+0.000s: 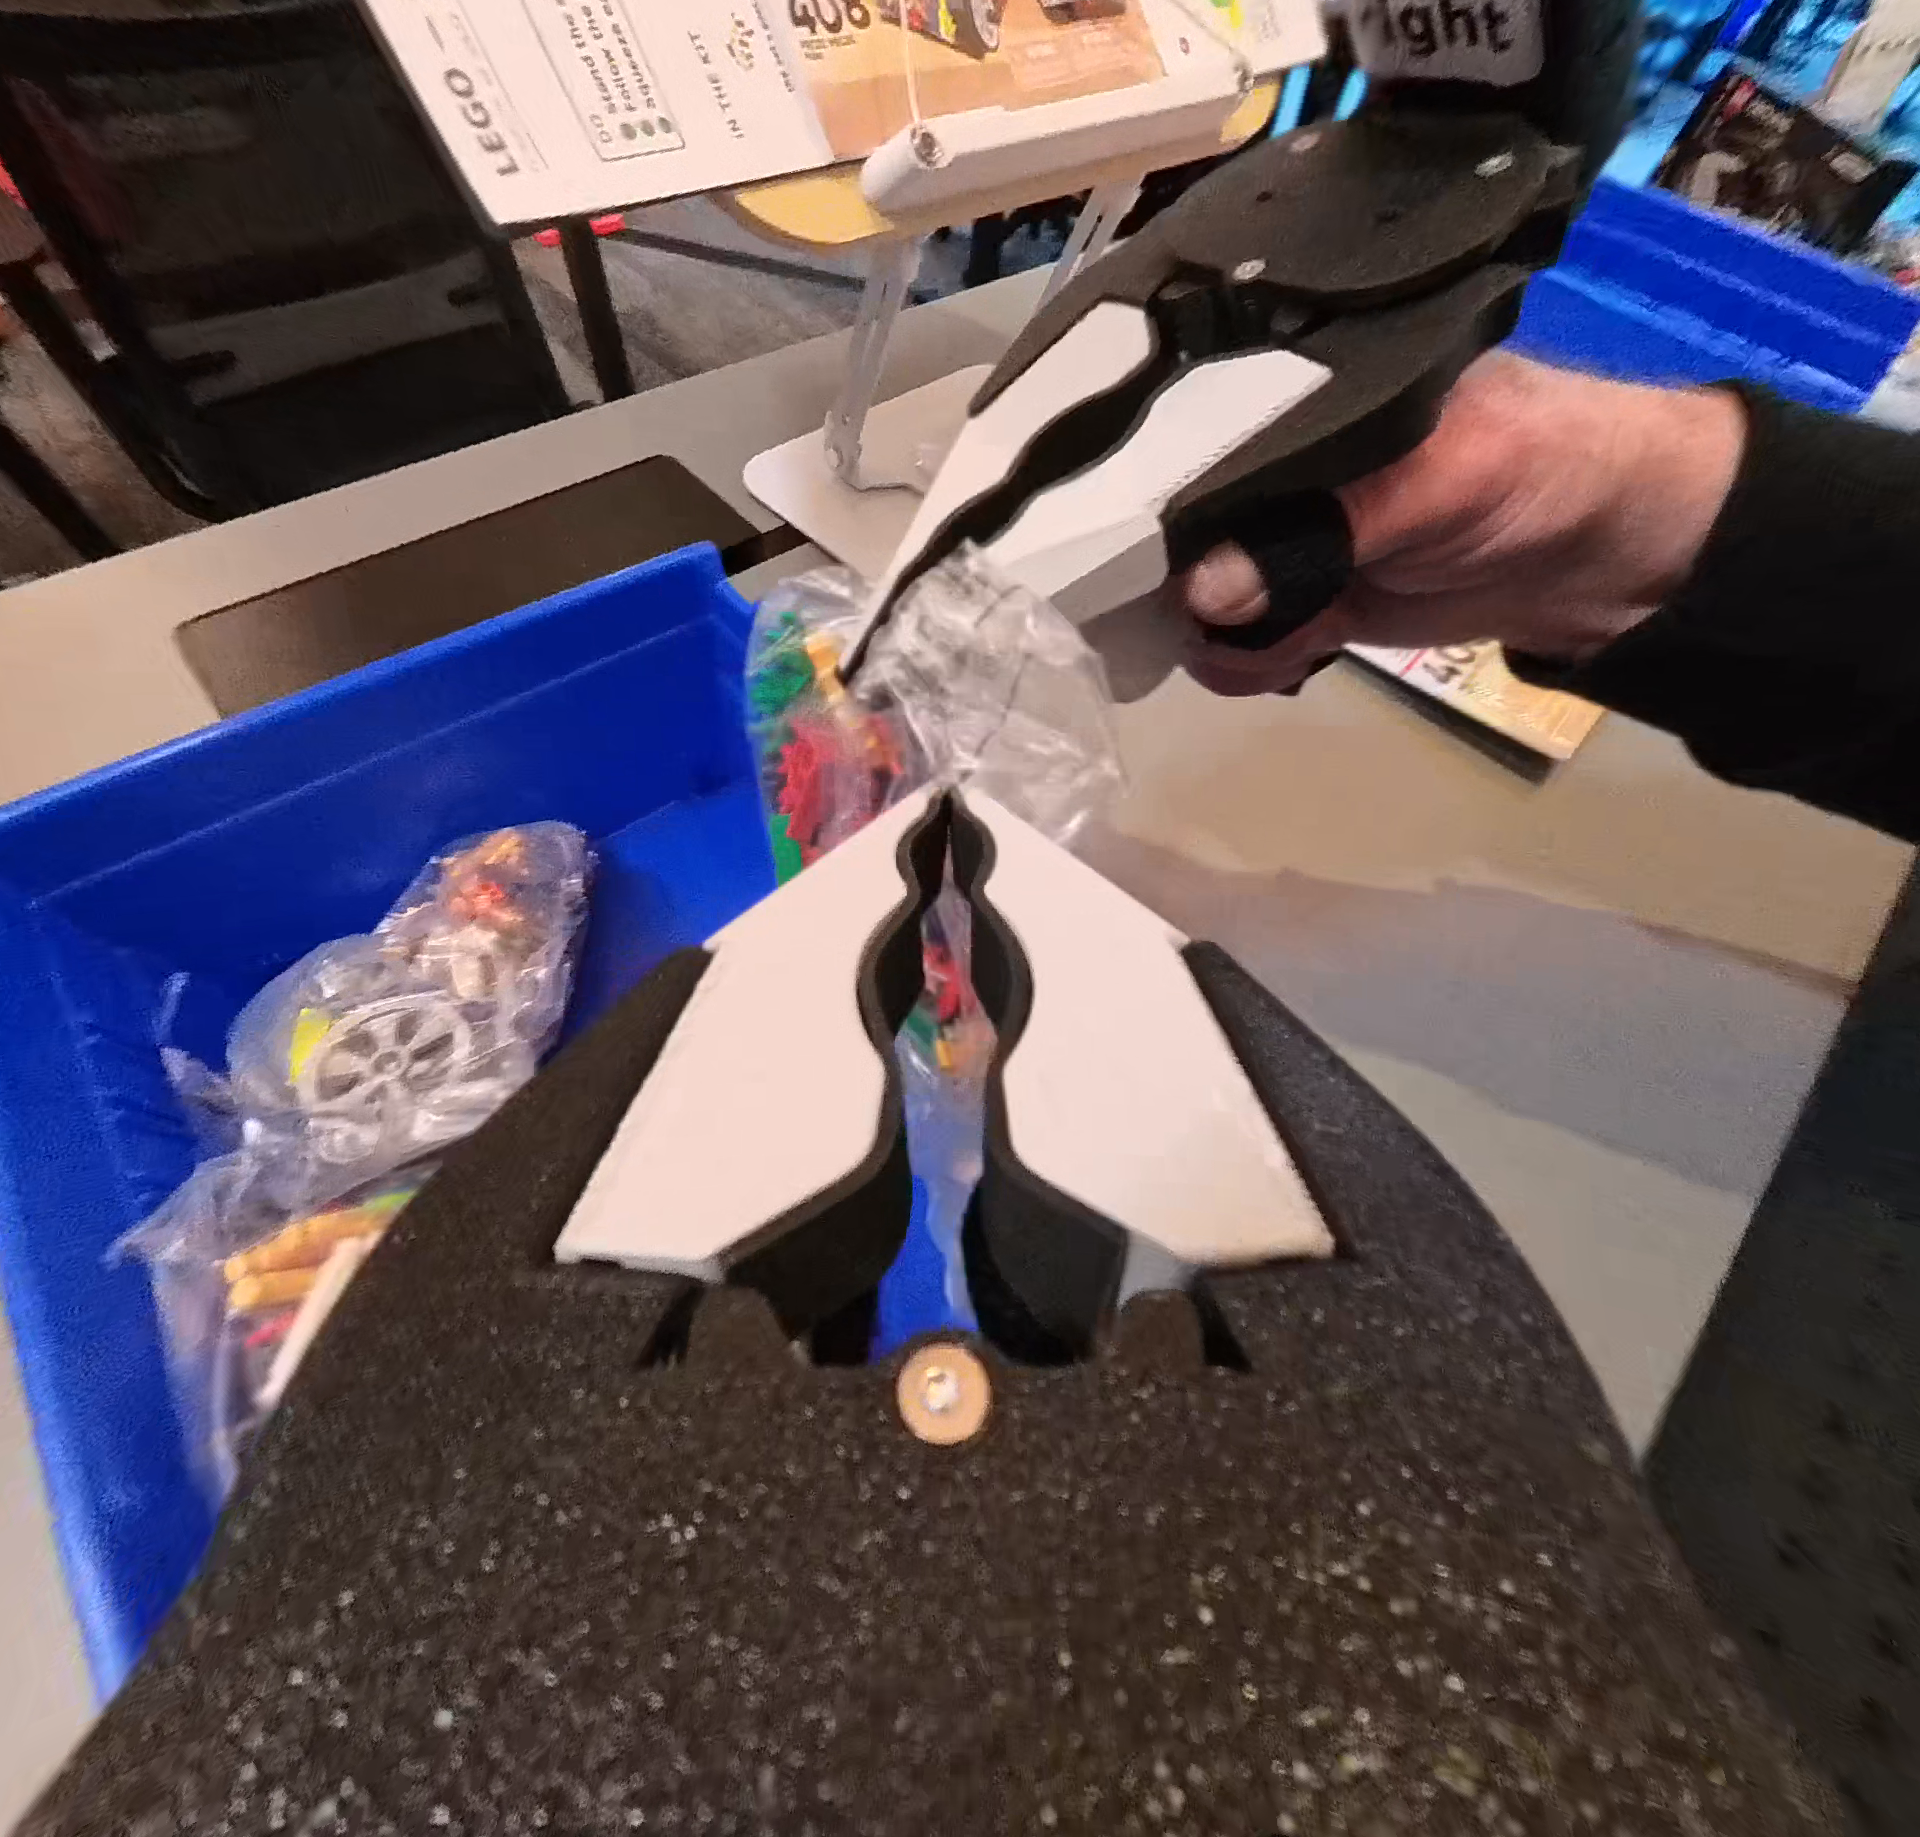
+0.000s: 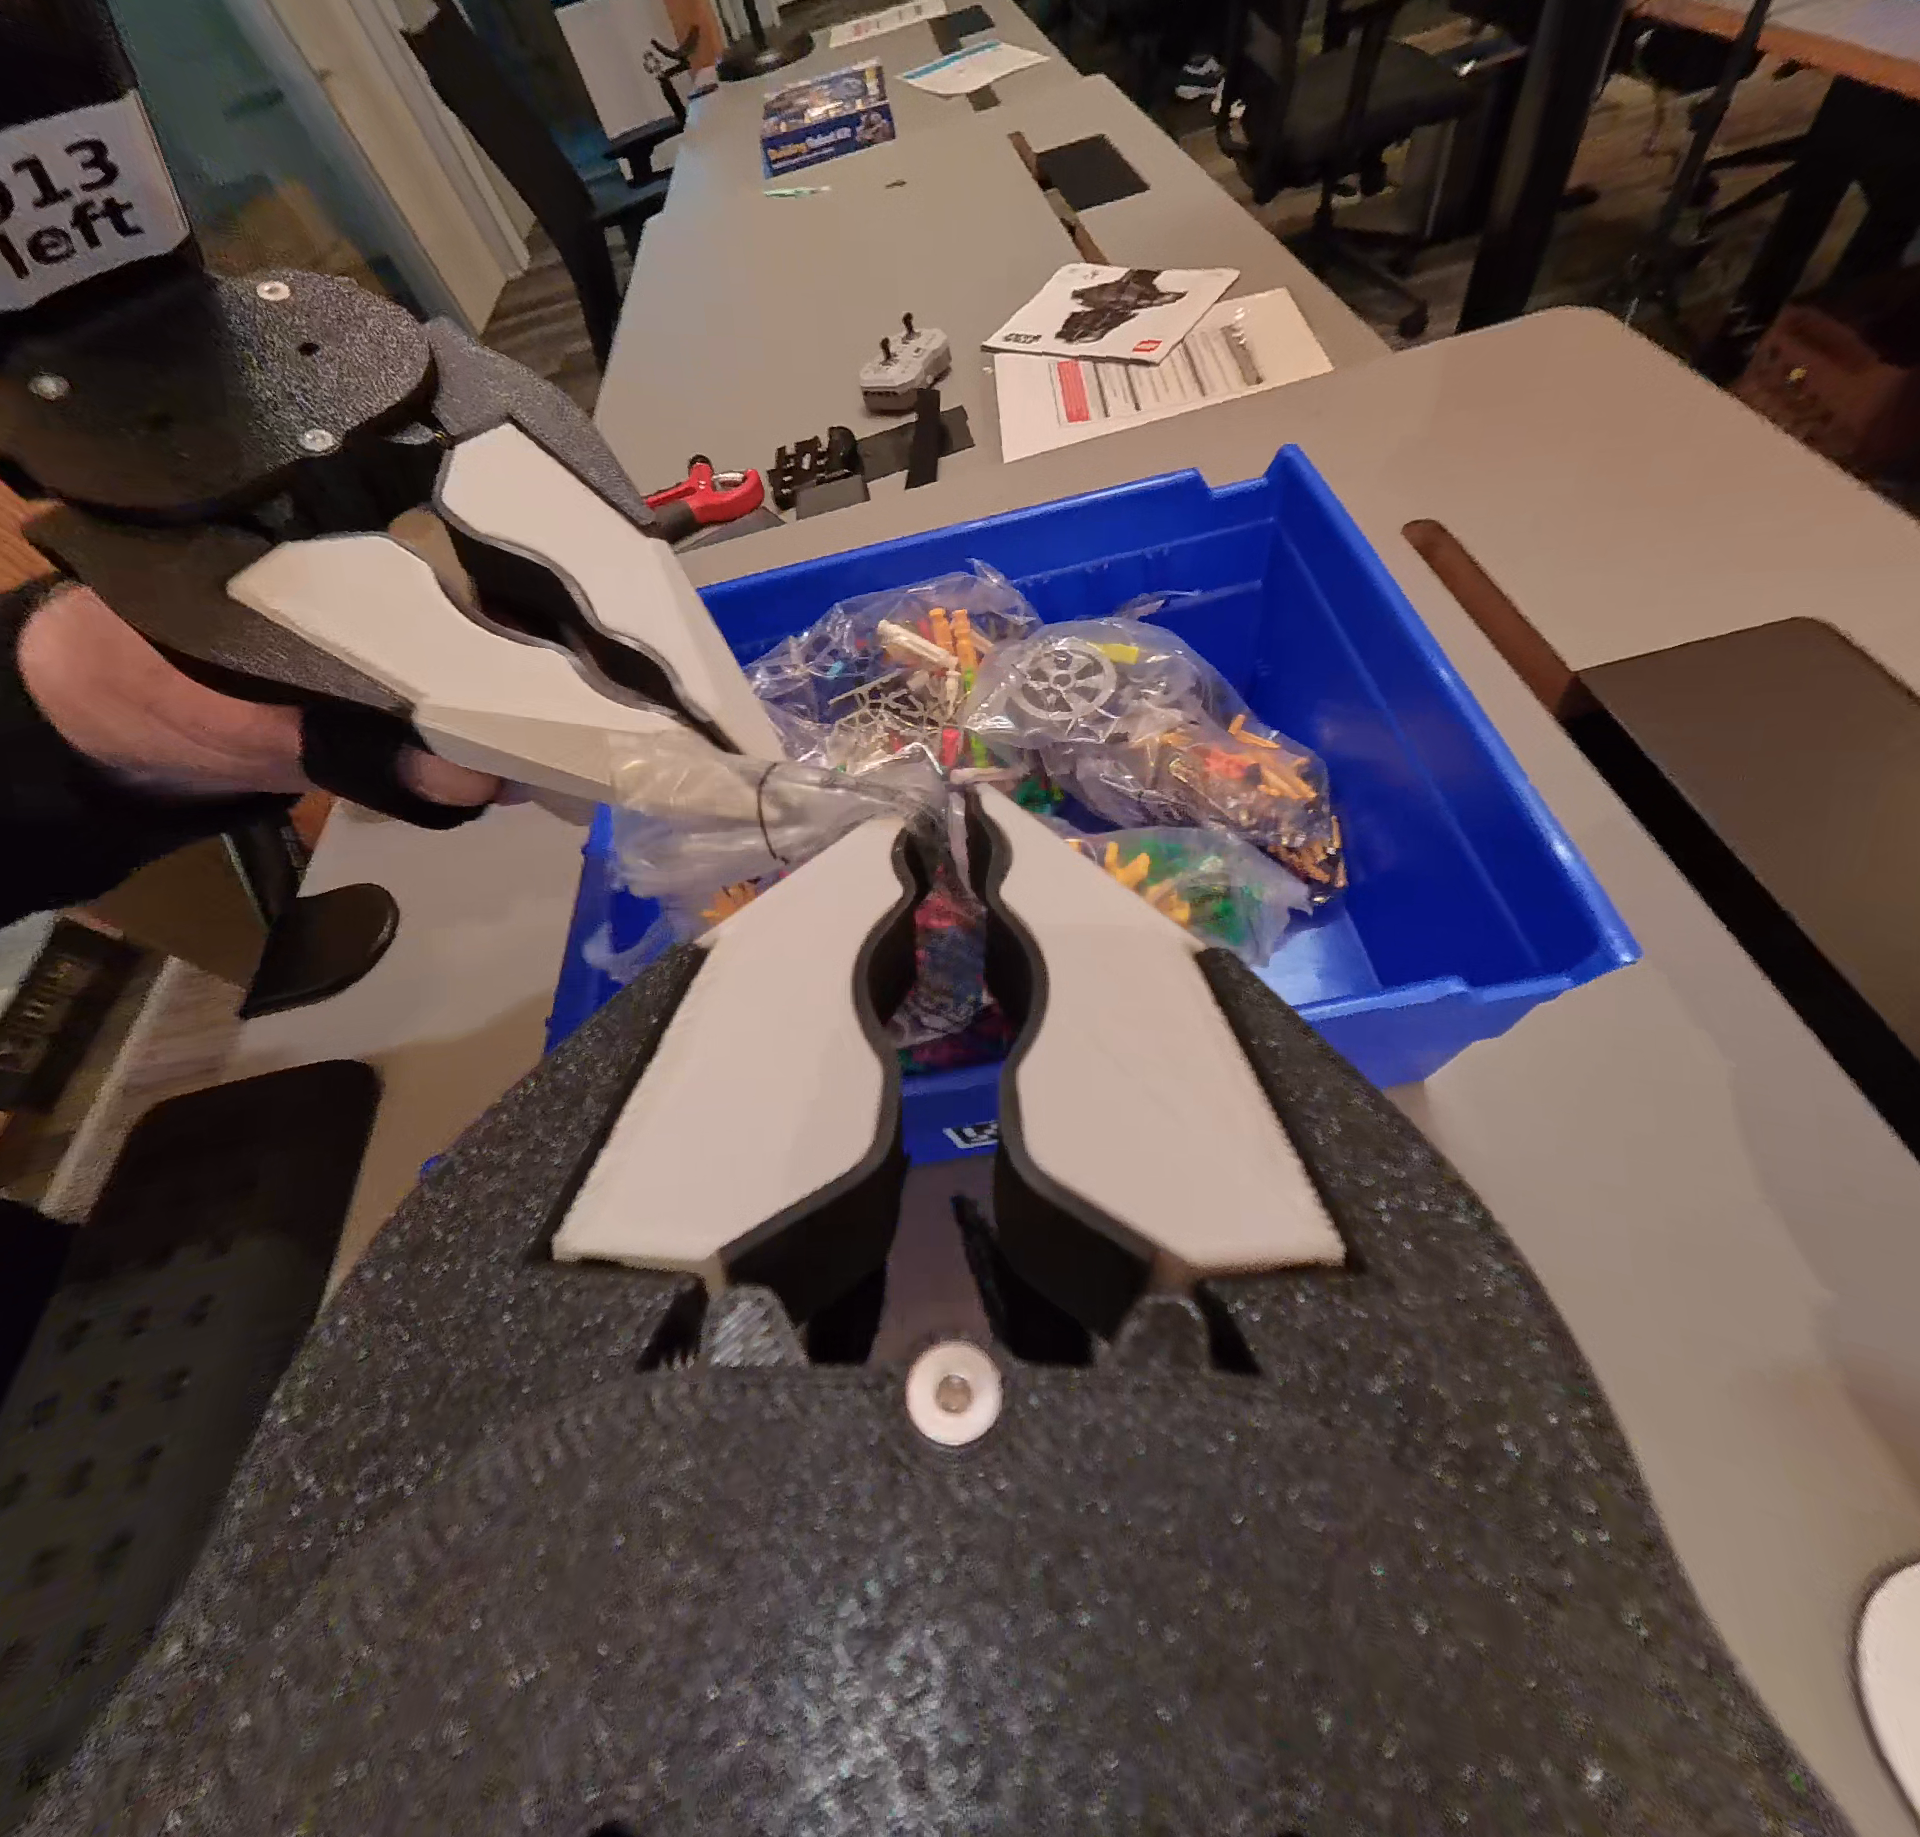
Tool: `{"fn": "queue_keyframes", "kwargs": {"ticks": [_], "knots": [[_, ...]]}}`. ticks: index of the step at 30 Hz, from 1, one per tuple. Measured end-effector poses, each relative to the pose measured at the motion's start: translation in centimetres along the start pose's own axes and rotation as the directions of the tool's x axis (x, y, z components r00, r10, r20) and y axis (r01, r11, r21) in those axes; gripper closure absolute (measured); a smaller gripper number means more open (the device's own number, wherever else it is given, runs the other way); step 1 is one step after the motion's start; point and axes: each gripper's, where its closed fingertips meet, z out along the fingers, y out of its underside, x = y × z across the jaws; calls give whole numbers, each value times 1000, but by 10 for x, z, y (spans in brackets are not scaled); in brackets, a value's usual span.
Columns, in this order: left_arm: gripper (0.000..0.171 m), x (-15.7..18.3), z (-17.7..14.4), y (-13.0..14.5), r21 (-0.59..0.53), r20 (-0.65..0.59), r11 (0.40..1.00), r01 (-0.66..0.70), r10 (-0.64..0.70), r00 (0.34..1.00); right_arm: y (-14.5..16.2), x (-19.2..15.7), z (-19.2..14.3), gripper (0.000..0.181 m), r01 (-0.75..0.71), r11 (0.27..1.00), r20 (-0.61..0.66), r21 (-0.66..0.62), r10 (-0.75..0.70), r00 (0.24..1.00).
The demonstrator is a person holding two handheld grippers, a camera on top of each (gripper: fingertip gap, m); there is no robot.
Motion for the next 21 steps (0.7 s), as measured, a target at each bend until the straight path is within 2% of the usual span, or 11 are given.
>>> {"fn": "queue_keyframes", "kwargs": {"ticks": [1,4,6,7,9,12,15,18,20,21], "knots": [[171,6,-1,0,3,-54,999,36,-36,998,1,0,0,181,-2,1000,1,-11,2,1000],[153,18,-3,4,-9,-138,999,42,-43,989,1,-5,0,181,-3,1000,25,-9,4,1000],[127,10,-1,8,-25,-80,1000,14,-16,997,3,-9,2,181,-7,1000,45,-22,8,999],[125,11,1,10,-34,-78,999,12,-15,997,3,-11,3,181,-5,1000,59,-21,6,998],[131,13,6,15,-57,-82,998,3,-7,997,1,-17,4,181,11,1000,77,-14,-9,997],[169,11,9,19,-63,-53,998,-22,19,998,4,-22,3,177,65,997,83,-44,-61,995],[171,5,4,22,-60,-28,998,-19,17,999,10,-20,-2,159,143,985,56,-94,-138,989],[171,4,-2,21,-28,-55,997,66,-68,996,10,-14,-13,135,225,963,14,-152,-225,974],[171,1,-6,17,13,-76,990,140,-139,987,3,-14,-22,123,228,964,-2,-136,-230,973],[171,-2,-9,13,41,-74,985,167,-164,984,-2,-14,-27,124,221,968,-19,-116,-224,974]]}}
